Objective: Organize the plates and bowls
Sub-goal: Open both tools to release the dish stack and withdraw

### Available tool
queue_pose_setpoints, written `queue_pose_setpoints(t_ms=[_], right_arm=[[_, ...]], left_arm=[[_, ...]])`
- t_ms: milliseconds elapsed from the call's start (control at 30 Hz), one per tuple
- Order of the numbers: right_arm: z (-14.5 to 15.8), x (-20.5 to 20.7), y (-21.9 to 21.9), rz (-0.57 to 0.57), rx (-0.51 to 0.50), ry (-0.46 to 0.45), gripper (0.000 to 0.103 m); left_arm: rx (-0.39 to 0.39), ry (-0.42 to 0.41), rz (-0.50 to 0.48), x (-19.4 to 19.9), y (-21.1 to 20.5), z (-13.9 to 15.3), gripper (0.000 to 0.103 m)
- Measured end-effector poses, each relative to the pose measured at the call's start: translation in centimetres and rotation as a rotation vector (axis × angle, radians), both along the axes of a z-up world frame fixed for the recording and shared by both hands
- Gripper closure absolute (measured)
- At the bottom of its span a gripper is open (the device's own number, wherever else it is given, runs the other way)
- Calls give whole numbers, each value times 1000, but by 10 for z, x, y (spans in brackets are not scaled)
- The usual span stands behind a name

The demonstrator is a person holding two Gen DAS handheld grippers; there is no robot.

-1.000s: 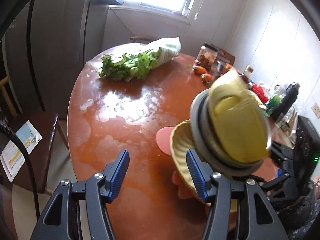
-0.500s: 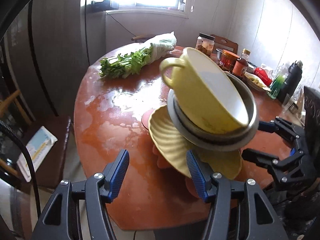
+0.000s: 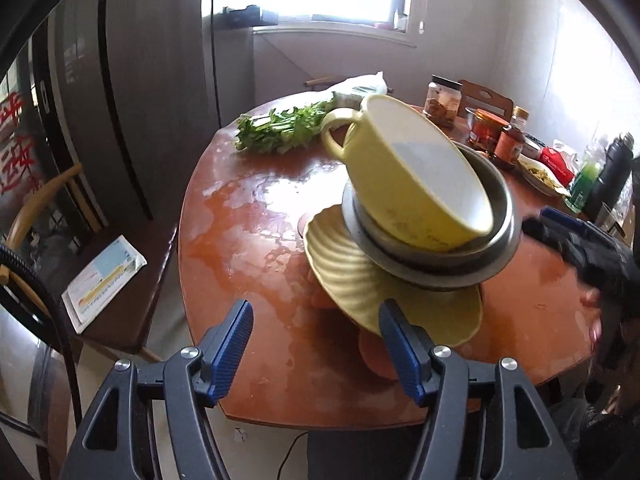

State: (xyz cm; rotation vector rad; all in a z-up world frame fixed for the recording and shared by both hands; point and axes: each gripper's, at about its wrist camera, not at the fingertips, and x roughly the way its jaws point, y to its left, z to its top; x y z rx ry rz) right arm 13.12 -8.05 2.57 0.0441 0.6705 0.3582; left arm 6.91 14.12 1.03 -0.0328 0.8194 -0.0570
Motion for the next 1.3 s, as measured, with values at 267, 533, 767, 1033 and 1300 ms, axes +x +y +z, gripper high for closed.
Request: queue_pose_setpoints(t_ms=[267, 533, 767, 1033, 1300], right_arm=[[-16, 31, 11, -34, -74, 39, 22], [-24, 17, 28, 36, -89, 58, 22], [-23, 17, 32, 45, -95, 60, 22], [5, -8, 23, 64, -79, -10, 22], [44, -60, 21, 131, -38, -106, 21]], left_arm=[[29, 8, -18, 8, -3, -3, 37], [21, -8, 13, -1, 7, 2, 37], [18, -35, 41, -12, 15, 12, 37], [28, -81, 72, -34, 7, 24, 36], [-9, -145, 117, -60, -11, 45, 30]])
